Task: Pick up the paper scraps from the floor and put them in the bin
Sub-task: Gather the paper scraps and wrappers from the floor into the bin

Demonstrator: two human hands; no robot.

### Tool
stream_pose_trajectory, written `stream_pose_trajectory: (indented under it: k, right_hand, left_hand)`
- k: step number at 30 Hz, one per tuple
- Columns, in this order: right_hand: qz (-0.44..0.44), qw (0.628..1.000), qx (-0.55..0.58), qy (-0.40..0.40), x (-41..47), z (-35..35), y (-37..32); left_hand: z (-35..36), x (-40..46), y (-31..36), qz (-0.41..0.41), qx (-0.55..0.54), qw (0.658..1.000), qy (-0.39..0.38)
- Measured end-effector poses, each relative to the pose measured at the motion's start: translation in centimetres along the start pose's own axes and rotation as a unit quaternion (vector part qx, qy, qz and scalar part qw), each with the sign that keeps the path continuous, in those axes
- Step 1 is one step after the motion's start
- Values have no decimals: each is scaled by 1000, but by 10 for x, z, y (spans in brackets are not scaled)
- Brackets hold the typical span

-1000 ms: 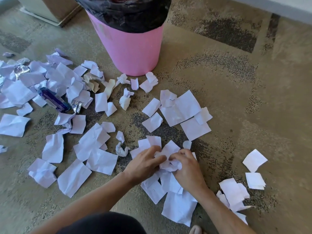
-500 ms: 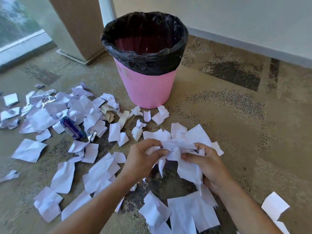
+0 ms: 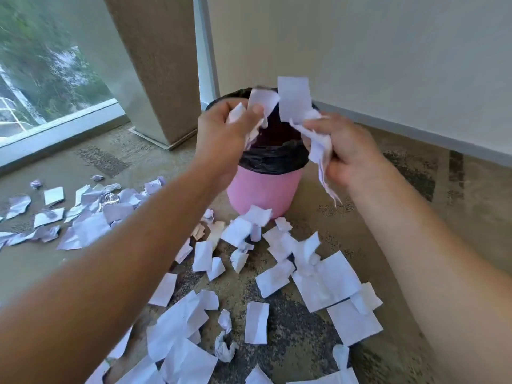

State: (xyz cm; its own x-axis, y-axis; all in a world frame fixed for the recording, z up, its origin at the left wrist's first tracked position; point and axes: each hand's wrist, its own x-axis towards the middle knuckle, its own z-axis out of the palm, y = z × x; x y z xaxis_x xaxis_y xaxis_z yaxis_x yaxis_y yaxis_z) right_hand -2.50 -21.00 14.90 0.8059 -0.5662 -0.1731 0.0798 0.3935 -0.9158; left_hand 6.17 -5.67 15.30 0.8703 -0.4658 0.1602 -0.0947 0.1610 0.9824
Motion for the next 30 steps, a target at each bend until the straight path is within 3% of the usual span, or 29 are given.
stream_pose_trajectory:
  k: [4,8,11,14,17,21,23,26,28,30]
  right_hand:
    - [17,996,-69,59,40,30,-27]
    - [62,991,-110,49,41,54,-42]
    - [74,995,-66,27,40,52,-46]
    - [24,998,24,60,44,48,-40]
    - [-21,997,51,53,41,37,-28]
    - [-133,986,-56,85,26,1,-4]
    - [-164,971,-138,107,17,-24,20]
    - [-170,943,-261,120,3,-67,69]
    - [-162,911,-368,95,-3,-98,106]
    - [-131,860,-485,86,-9,-129,143]
  left_hand:
    - [11,55,17,-44,24,997,52]
    - [16,72,33,-133,79,988,-5]
    - [12,76,32,-177,68,982,-20]
    - [6,74,26,-168,24,985,-9]
    - [2,58,14,-101,-11,994,29]
    - [-4,19,-21,62,40,991,108]
    - [-13,-3,-53,87,71,983,143]
    - [-33,-29,-118,29,165,972,166]
    - [-50,-38,-166,-36,288,949,123]
    - [-65,-45,-205,-88,411,905,62]
